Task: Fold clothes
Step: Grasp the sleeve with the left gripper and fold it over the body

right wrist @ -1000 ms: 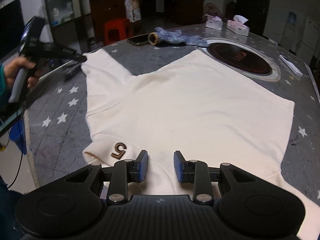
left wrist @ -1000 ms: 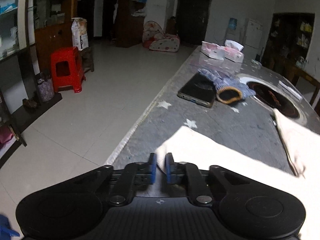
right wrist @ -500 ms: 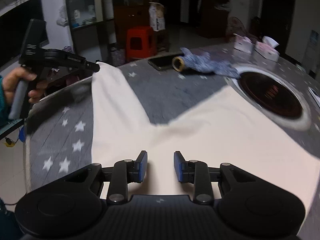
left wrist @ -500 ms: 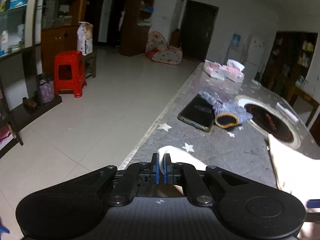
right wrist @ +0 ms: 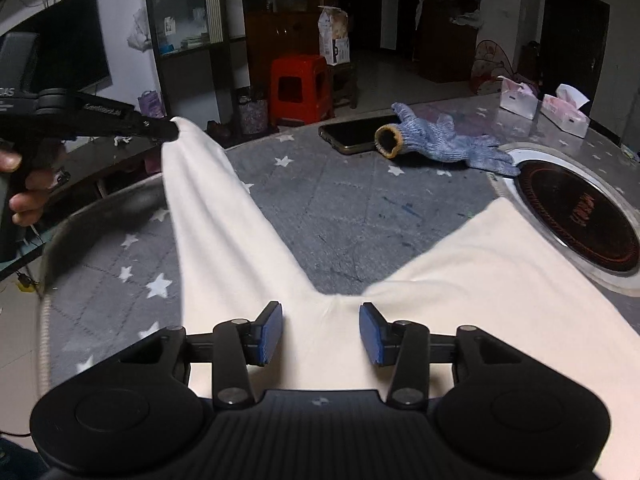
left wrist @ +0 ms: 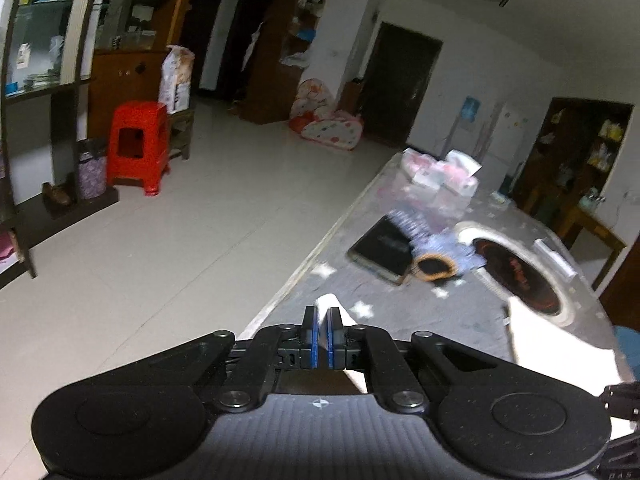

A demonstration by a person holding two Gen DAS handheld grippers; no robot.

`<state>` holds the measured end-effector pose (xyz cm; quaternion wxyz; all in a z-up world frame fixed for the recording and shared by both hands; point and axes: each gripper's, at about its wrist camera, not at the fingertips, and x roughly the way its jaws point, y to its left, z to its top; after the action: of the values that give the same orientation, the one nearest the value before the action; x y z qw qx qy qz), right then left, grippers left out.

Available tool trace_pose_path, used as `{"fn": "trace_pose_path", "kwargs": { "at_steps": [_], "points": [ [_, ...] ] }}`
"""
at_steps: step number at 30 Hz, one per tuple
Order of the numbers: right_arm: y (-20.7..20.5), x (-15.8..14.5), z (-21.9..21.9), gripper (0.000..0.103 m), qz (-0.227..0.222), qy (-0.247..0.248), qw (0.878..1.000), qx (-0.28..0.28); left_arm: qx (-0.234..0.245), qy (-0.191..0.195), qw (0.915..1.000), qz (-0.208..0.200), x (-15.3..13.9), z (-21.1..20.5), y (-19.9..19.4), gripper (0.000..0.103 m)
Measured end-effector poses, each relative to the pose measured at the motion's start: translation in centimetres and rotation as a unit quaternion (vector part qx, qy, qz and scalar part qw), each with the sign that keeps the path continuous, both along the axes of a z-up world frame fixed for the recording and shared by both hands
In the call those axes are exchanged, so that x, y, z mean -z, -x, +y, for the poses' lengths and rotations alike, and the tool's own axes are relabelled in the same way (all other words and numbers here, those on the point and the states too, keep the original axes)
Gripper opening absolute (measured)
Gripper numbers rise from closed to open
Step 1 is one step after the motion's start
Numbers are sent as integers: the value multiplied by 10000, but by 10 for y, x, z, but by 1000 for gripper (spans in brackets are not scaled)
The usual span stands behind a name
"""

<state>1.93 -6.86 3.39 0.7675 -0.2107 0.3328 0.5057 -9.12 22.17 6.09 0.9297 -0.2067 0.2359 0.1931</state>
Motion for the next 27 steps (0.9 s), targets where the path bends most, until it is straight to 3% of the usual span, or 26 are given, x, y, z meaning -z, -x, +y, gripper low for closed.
{"fn": "trace_pose_path", "kwargs": {
  "at_steps": [8,14,18,21,27],
  "points": [
    [31,-2,-66,41,81,507,9982,300,856,24,9940,-677,-42,-43,-8,5],
    [66,3,-94,41,191,480,9981,349,1826,34,9776,-1046,-67,-105,-22,5],
    [73,5,-99,41,177,317,9983,463,2551,182,9590,-1217,-77,-152,-36,5],
    [73,2,-105,41,203,177,9980,580,3213,345,9385,-1216,-74,-192,-50,5],
    [74,-6,-121,41,171,-21,9970,755,4230,520,9028,-570,-38,-257,-74,8]
  ]
}}
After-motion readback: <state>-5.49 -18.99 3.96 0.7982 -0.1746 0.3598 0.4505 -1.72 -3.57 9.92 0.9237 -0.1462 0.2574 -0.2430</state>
